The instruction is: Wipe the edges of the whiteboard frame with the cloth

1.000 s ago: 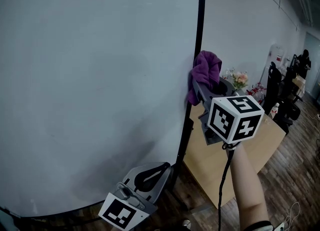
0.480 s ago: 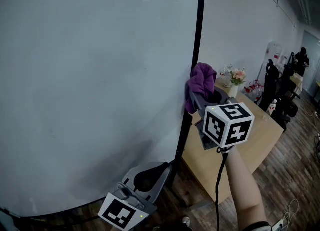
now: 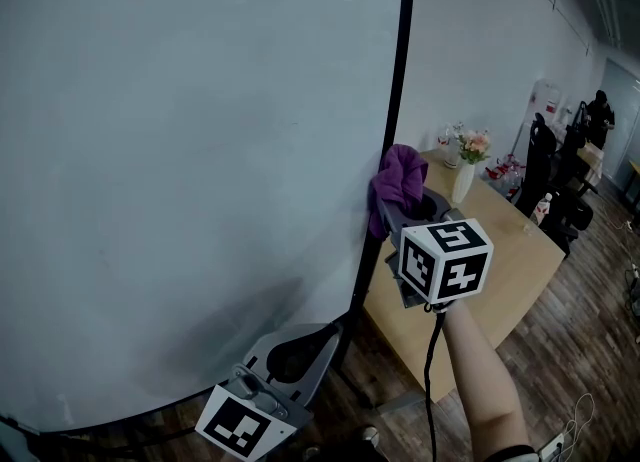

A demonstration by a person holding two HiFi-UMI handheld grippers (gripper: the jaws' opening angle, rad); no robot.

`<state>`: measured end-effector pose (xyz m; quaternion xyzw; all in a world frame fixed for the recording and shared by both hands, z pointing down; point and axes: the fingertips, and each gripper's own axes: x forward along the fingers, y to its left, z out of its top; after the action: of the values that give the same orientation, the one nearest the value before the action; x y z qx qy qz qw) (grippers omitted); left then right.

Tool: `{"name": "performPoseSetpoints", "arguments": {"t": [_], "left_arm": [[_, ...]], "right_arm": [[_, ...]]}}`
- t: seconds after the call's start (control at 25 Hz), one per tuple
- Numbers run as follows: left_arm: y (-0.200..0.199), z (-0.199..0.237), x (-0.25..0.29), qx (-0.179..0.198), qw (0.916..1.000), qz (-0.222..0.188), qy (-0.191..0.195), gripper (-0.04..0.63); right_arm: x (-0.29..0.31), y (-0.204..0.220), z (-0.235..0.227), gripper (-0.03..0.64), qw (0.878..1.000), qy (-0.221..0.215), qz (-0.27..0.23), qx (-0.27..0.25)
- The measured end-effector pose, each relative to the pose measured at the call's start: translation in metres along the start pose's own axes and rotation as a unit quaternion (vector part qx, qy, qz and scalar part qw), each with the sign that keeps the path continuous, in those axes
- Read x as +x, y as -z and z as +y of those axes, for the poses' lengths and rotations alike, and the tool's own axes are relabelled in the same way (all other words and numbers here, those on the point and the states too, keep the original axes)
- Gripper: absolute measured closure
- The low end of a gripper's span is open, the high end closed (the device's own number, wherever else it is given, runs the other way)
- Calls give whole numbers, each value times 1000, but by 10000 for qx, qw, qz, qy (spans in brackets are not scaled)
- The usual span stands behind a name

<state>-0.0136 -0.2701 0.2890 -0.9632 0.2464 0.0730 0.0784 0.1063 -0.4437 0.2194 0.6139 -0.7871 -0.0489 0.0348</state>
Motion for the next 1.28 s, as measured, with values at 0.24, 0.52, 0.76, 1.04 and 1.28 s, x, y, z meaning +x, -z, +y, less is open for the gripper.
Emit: {"name": "performPoseSetpoints", "arguments": {"t": [0.24,0.52,0.76,1.04,1.28], "left_arm": [[5,1,-2,-66,10000,53,6,580],[11,1,-3,-114,9999,111,41,578],[16,-1,-4,-131,9998,157,59,578],[26,-4,-4,-182,9995,247,46,578],[38,-1,-6,-264,9992,298,17,578]], "right_arm": [[-1,6,2,532,9999,67,-62,49],[0,30,3,532,9998,115,128,63],[-1,53,7,532,9996,151,232,33],[-3,62,8,532,9997,174,178,47],[-1,70,12,532,9998,216,56,6]]}}
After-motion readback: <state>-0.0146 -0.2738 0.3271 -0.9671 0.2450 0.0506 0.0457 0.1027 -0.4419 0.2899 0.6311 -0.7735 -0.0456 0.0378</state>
